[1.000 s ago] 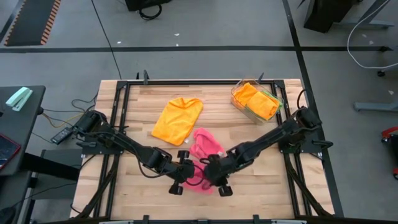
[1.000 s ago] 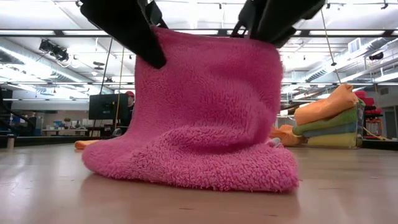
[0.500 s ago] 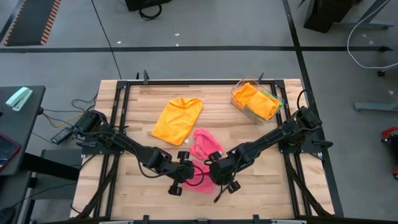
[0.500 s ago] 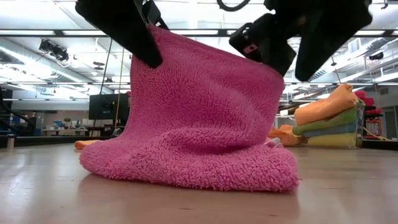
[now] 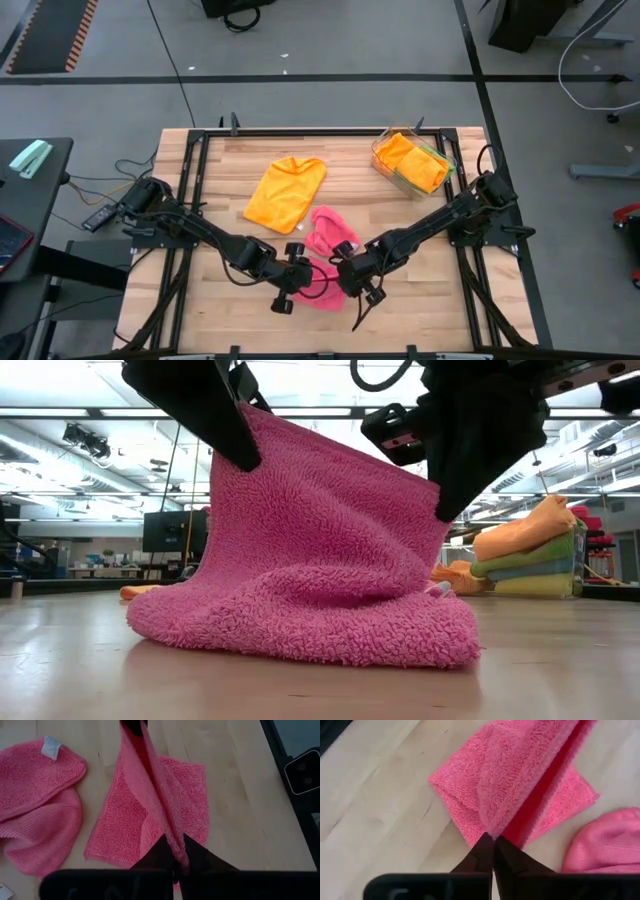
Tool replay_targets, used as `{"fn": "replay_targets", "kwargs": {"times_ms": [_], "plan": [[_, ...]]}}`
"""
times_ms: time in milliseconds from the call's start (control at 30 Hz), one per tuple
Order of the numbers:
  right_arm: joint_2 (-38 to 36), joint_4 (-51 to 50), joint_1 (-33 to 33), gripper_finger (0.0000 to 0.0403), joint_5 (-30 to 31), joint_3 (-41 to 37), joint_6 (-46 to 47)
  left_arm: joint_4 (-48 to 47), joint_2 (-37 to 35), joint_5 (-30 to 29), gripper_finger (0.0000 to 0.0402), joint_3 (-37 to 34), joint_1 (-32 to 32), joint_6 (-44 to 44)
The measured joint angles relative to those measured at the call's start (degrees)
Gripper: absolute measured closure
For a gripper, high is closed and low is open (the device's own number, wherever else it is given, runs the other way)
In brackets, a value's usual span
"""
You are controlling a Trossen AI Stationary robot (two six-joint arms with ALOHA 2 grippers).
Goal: Fold microfiber towels
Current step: Fold the left pink towel
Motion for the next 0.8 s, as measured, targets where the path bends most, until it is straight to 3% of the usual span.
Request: {"fn": "replay_targets", "kwargs": {"times_ms": [400, 533, 667, 800], "plan": [[0.02, -5.31, 3.71, 0.04, -9.16, 13.69, 14.2, 1.12, -2.61, 9.59, 0.0392, 0.02, -1.84, -1.61], [0.06, -0.82, 6.16, 0.04, -8.8, 14.35, 18.23, 1.9, -3.17, 13.11, 0.0392, 0.06, -3.47, -2.97], [2.0, 3.1, 7.81, 0.04, -7.41, 14.3, 22.59, 1.77, -2.86, 13.3, 0.0378, 0.09, -6.04, -3.04], [5.81, 7.95, 9.3, 0.0401, -7.89, 14.35, 25.55, 2.93, -2.02, 13.04, 0.039, 0.09, -8.15, -4.48]]}}
